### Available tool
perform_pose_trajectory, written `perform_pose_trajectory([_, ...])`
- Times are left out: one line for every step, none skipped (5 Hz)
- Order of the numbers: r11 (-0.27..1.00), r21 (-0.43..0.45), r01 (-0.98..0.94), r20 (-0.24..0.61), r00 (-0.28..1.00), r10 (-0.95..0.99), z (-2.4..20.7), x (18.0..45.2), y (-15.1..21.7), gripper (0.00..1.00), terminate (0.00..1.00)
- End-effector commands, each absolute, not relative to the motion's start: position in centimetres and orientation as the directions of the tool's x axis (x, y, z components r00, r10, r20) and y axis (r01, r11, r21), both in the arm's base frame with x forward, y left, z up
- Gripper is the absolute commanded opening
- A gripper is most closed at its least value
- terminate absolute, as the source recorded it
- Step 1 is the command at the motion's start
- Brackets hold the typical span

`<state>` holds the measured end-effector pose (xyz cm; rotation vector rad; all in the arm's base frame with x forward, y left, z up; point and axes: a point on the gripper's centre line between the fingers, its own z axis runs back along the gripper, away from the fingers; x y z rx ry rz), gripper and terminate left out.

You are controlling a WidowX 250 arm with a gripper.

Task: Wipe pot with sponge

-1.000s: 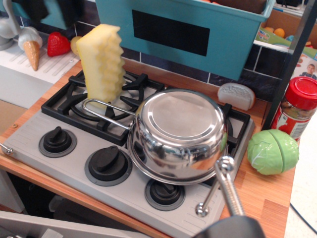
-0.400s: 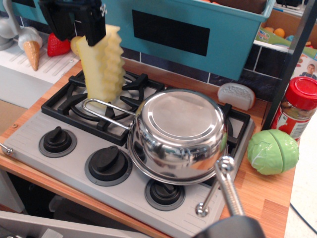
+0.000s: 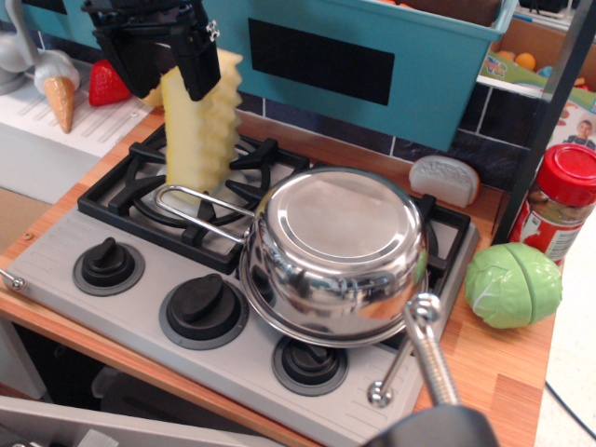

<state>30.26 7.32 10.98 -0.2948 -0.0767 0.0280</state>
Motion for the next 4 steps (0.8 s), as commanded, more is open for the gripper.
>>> perform_pose_trajectory([0.961,-0.272,-0.055,0.088,0.993,0.082,10.9,30.4,8.1,0.00,0.00])
perform_pose_trajectory([0.964,-0.259,-0.056,0.089,0.993,0.082,10.6,30.1,8.3,0.00,0.00])
perform_pose_trajectory([0.967,-0.250,-0.056,0.090,0.993,0.081,10.3,30.0,8.4,0.00,0.00])
perform_pose_trajectory([0.965,-0.258,-0.043,0.116,0.990,0.075,11.4,29.9,7.8,0.00,0.00])
